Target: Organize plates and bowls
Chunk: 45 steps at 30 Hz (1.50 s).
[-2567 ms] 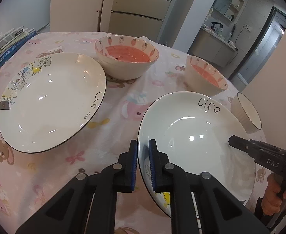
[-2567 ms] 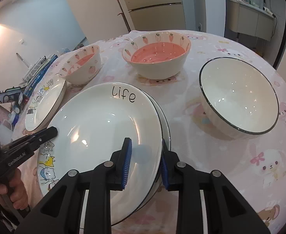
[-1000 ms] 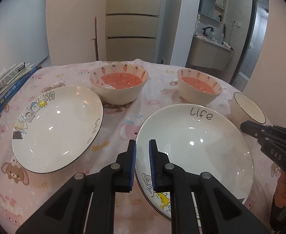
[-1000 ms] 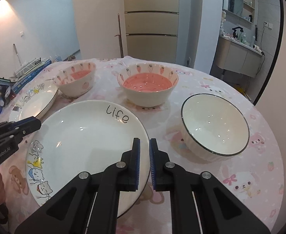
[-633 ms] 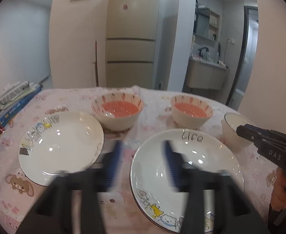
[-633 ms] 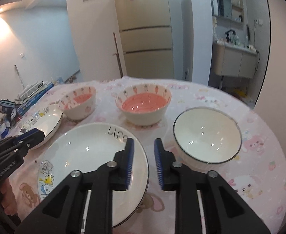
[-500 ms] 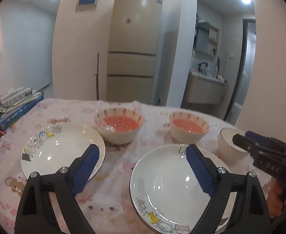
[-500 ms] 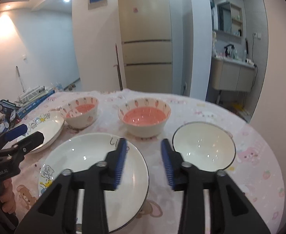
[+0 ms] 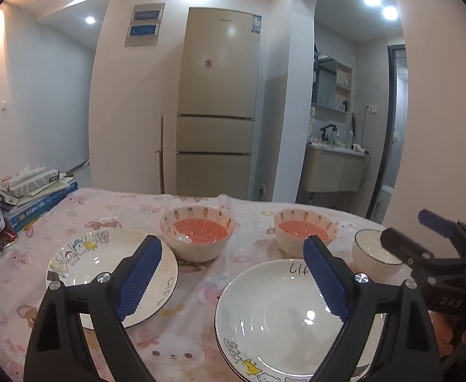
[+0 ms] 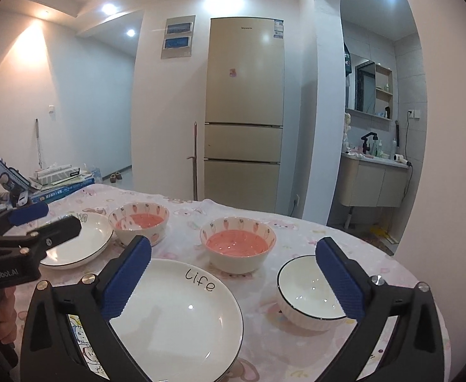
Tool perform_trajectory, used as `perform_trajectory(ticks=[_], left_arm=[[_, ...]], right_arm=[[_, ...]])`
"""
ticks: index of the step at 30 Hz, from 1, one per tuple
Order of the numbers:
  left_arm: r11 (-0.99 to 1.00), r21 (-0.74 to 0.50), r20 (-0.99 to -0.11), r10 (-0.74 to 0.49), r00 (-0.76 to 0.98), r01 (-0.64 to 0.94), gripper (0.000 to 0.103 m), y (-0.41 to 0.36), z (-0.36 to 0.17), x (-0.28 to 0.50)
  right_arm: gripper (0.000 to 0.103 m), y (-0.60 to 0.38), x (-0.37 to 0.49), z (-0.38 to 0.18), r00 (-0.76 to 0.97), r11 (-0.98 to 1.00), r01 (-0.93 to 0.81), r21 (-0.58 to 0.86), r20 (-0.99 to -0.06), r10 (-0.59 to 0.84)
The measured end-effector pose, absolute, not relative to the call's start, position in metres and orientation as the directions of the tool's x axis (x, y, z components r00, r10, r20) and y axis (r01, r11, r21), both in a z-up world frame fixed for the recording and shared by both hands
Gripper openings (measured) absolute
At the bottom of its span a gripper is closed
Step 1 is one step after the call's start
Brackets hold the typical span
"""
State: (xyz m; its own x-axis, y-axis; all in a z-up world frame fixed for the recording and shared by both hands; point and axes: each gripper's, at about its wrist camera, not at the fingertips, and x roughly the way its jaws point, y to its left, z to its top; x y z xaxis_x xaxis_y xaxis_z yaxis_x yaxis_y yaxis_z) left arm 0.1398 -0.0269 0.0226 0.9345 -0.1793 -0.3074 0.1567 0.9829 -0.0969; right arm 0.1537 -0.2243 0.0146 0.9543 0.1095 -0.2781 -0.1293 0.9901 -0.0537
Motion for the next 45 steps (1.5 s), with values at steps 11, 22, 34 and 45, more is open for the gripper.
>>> perform_trajectory(ticks=[11,22,34,45], left_arm=[[0.979,-0.105,-0.225,-0.193,0.955,0.173,0.093,-0.027,0.018,0.133],[0.983,-0.046,-0.168,-0.184,0.969,0.178,0.093,-0.034,0.013,0.128],[0.98,0.033,-0.159,-0.191,0.969,0.198,0.093,-0.011,0.033,0.11],[0.995,0.049,-0.086,-0.084,0.993,0.088,0.093,0.04,0.055,0.087]], right_arm=[[0.103,-0.227,0.149,0.005,0.968,0.992,-0.129,-0.004,-0.216,0.125],[0.103,-0.22,0.151,0.001,0.964,0.987,-0.154,-0.039,-0.225,0.141],[0.103,-0.209,0.138,0.003,0.962,0.971,-0.205,-0.124,-0.211,0.176],[0.103,-0.188,0.127,0.033,0.938,0.963,-0.267,0.026,-0.224,0.266]])
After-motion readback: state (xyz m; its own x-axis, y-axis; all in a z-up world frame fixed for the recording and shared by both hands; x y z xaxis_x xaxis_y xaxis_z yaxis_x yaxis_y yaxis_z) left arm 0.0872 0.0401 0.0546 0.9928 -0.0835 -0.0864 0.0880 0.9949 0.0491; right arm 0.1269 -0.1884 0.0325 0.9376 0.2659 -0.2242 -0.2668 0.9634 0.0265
